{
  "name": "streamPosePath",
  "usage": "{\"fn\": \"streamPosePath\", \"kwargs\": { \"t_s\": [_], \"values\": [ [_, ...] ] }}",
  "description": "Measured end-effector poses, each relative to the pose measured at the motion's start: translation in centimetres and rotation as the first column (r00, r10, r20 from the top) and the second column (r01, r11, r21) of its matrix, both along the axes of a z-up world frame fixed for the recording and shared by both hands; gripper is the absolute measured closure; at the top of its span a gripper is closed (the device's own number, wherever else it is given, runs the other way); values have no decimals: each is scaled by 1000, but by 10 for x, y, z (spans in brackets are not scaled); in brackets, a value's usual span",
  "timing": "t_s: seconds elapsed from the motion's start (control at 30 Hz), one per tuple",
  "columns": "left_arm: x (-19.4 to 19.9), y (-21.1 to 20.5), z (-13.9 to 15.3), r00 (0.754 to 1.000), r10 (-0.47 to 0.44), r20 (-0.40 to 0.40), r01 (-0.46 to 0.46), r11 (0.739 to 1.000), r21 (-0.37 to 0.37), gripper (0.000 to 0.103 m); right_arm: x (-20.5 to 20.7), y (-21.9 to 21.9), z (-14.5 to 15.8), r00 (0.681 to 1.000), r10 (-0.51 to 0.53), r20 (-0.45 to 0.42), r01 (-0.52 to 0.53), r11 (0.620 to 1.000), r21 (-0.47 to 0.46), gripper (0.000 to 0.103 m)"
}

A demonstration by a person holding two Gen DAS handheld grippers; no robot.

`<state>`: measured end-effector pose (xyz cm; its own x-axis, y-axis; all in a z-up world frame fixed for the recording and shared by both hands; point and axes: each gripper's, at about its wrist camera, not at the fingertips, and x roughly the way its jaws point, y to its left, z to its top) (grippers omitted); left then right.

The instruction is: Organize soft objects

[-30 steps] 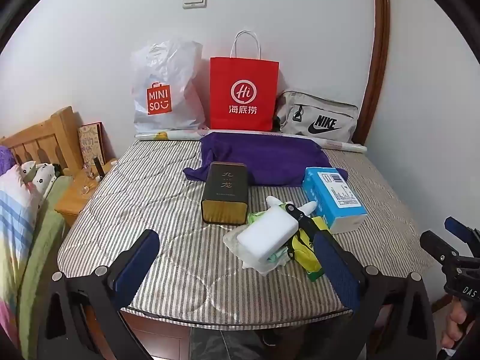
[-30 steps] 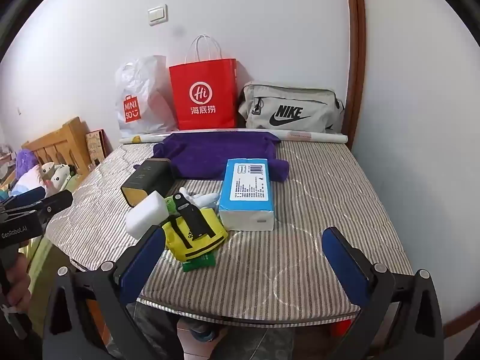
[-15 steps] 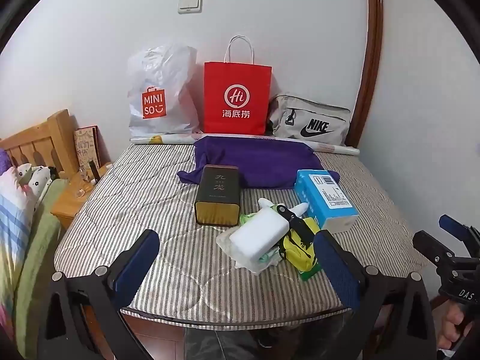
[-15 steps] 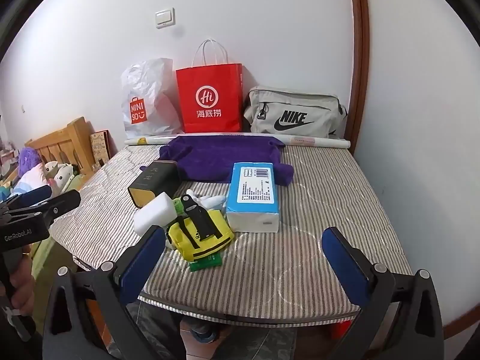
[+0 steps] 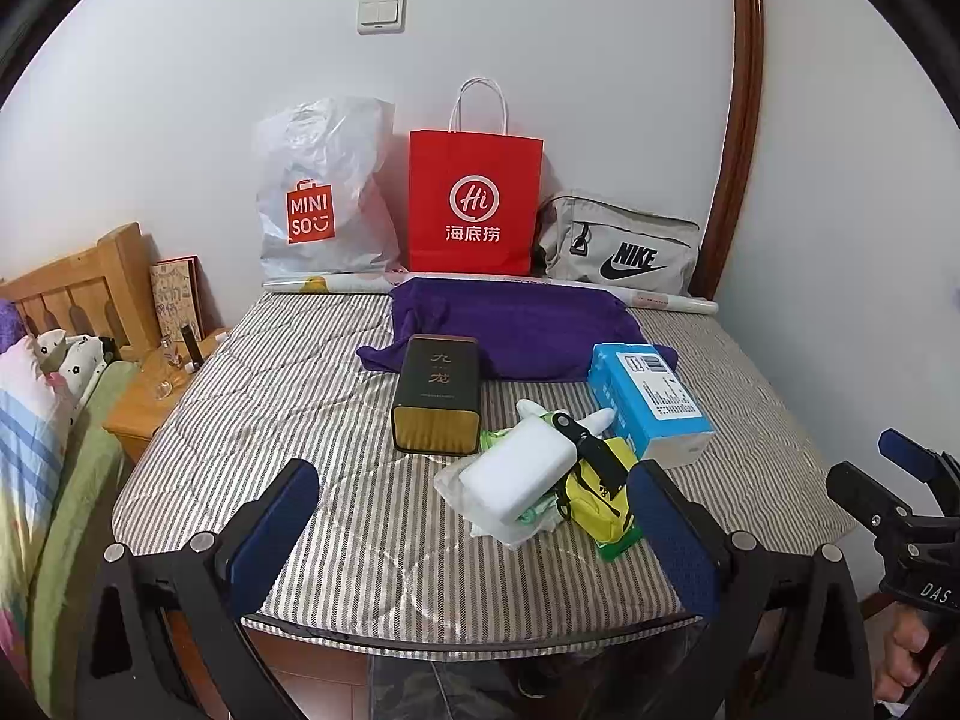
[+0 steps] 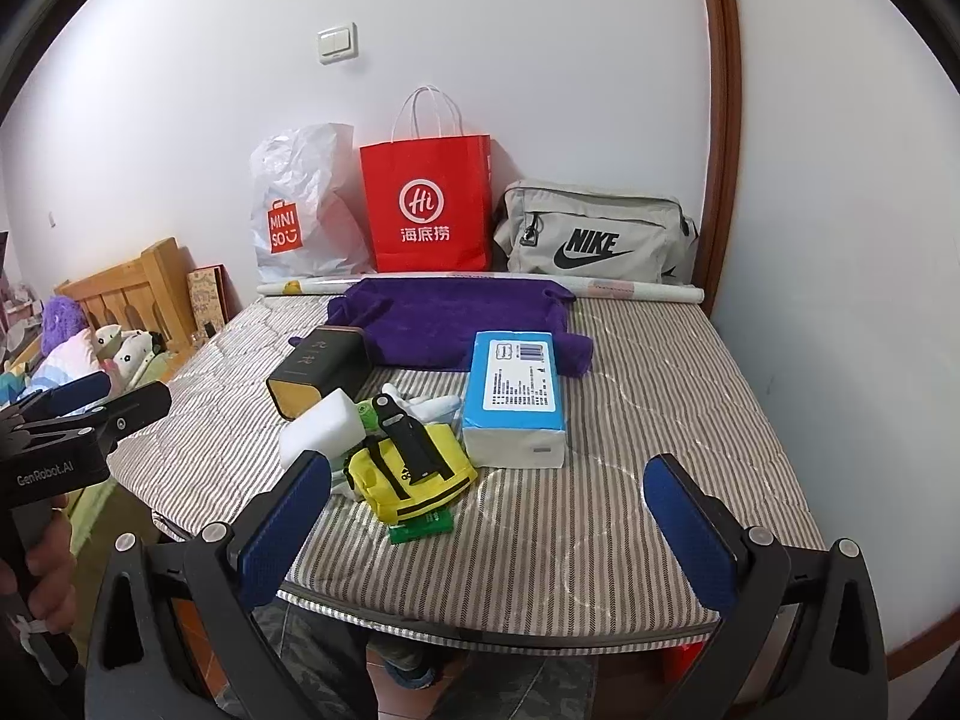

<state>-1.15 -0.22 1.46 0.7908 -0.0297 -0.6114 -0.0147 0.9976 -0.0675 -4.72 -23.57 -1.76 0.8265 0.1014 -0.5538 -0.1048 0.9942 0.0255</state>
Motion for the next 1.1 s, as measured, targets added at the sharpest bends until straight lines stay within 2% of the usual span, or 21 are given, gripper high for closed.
{"fn": "streamPosePath", "kwargs": {
  "t_s": [1.1],
  "values": [
    [-6, 2, 2, 1000, -3, 10, 3, 1000, 10, 0, -7, 3, 3, 1000, 1, 12, -1, 1000, -2, 0]
  ]
}}
